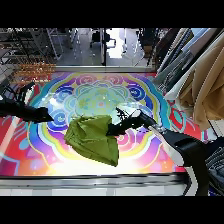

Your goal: Fold the clothes and pants, and hang the long-sleeved shirts on hangers.

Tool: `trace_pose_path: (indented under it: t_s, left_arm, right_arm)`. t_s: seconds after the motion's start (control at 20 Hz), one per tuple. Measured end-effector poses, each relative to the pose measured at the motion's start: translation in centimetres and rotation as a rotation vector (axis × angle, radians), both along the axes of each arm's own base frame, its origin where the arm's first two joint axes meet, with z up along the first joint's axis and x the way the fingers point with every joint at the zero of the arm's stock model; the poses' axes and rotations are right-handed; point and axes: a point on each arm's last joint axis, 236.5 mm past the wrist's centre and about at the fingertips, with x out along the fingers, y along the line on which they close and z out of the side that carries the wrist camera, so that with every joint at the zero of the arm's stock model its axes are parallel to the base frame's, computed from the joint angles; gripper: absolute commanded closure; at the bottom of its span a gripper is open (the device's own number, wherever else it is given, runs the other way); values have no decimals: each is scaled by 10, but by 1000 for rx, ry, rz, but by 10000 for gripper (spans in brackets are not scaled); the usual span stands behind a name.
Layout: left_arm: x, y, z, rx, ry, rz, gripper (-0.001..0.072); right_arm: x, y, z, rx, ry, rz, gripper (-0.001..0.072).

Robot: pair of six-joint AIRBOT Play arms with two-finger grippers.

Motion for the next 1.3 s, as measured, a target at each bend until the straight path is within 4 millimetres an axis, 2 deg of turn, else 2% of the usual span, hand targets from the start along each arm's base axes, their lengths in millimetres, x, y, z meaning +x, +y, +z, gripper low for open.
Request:
trace_pose_path:
  t_s: [0.1, 0.15, 0.25, 0.3, 0.45, 0.55, 0.65, 0.75, 0.85, 1.0, 1.15, 1.25, 1.3]
  left_arm:
    - [-4, -1, 0, -2, 14, -10, 701]
    - [-6, -1, 0, -2, 20, -17, 701]
    - [-10, -2, 0, -4, 33, -26, 701]
    - [-11, -3, 0, -5, 35, -28, 701]
    - [-14, -4, 1, -12, 40, -35, 701]
    - [-15, -5, 2, -14, 39, -41, 701]
    - [-15, -6, 3, -15, 31, -53, 701]
    - [-16, -6, 3, -13, 28, -68, 701]
    - [-16, -6, 3, -10, 21, -80, 701]
    - [-16, -6, 3, -8, 14, -89, 701]
    - [-16, -6, 3, -7, 10, -97, 701]
    - [-16, -6, 3, -6, 7, -102, 701]
    - [-16, -6, 3, -5, 6, -104, 701]
  right_arm:
    - [8, 6, 18, 29, -37, -3, 703]
    - [15, 7, 34, 40, -63, -16, 703]
    - [31, -3, 78, 14, -144, -52, 703]
    - [41, -17, 101, -40, -199, -84, 702]
    - [63, -75, 178, -188, -359, -228, 702]
    - [73, -124, 235, -219, -442, -375, 702]
    - [73, -174, 279, -220, -481, -509, 702]
    - [64, -236, 314, -236, -503, -650, 702]
    - [43, -305, 337, -273, -491, -794, 702]
    - [-14, -413, 349, -357, -415, -1018, 702]
    - [-100, -509, 327, -472, -252, -1203, 701]
    - [-171, -559, 303, -548, -115, -1324, 701]
    - [-207, -577, 290, -582, -44, -1386, 701]
